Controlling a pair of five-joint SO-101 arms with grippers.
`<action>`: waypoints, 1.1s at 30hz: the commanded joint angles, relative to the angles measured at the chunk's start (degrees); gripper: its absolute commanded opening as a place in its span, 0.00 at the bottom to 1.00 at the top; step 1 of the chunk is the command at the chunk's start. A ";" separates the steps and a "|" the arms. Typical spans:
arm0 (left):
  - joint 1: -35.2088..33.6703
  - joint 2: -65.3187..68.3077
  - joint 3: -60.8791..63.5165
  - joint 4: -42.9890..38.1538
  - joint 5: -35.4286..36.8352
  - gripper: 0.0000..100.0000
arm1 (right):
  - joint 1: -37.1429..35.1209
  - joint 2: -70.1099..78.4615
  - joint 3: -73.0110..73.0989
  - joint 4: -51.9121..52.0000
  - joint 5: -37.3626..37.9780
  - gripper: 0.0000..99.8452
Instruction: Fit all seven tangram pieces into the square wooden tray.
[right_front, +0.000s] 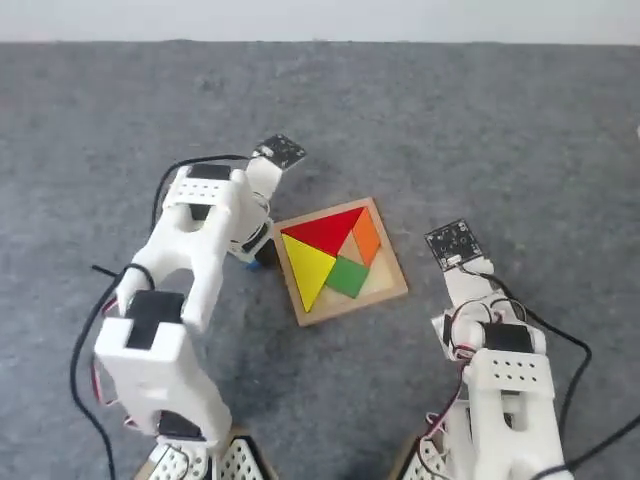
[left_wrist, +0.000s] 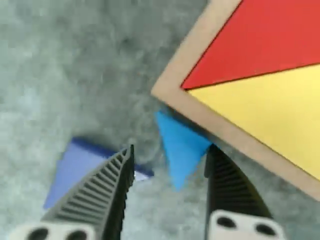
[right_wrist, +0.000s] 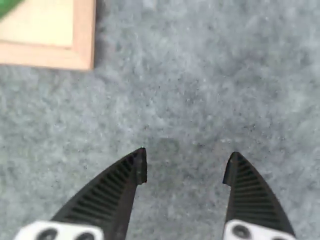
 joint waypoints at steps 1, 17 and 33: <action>1.49 1.05 -2.68 -0.62 -2.20 0.22 | 0.48 -1.01 -0.18 -1.19 0.18 0.25; 2.29 2.02 -2.77 2.90 -2.64 0.01 | 0.48 -1.01 -0.18 -1.19 0.18 0.25; 3.78 -18.99 3.21 3.60 3.25 0.17 | 0.57 -1.01 1.23 -3.38 0.18 0.25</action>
